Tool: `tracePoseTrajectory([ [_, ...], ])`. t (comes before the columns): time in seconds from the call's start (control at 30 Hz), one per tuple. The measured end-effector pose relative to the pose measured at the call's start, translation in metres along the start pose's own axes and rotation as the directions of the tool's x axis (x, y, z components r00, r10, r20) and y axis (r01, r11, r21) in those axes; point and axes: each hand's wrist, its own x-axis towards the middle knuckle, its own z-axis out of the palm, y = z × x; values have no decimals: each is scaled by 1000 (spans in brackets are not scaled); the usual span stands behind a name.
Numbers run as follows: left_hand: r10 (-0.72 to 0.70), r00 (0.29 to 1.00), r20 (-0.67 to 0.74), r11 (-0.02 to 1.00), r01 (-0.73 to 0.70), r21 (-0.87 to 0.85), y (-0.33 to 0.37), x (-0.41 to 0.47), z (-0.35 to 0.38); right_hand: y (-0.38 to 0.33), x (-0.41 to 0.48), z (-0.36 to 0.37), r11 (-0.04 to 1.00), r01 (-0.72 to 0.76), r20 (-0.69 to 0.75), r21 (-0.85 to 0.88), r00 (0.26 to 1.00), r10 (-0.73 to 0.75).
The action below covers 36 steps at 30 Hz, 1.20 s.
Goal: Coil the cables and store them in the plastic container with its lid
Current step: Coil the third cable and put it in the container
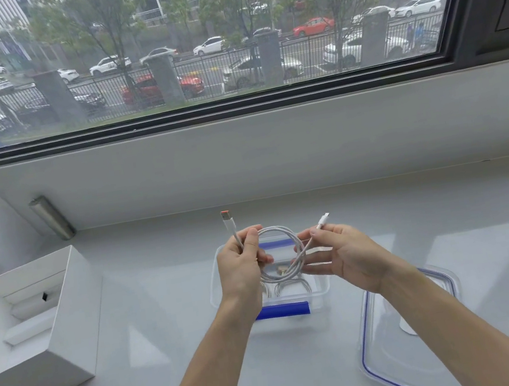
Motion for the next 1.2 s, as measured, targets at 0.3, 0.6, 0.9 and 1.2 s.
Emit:
tracePoseTrajectory([
  [0.3,-63,998,8,983,64,-171,2,0,-1,4,-2,-1,997,20,-54,81,998,-16],
  [0.6,-167,977,132,986,168,5,-19,1,-11,25,1,6,998,33,-65,-48,997,-36],
  [0.9,-350,874,335,905,224,361,-20,19,-50,48,35,5,982,-17,-316,-188,948,-44],
  [1.2,-174,975,137,921,112,373,-31,81,-48,49,85,16,948,-48,-332,-315,941,-62],
])
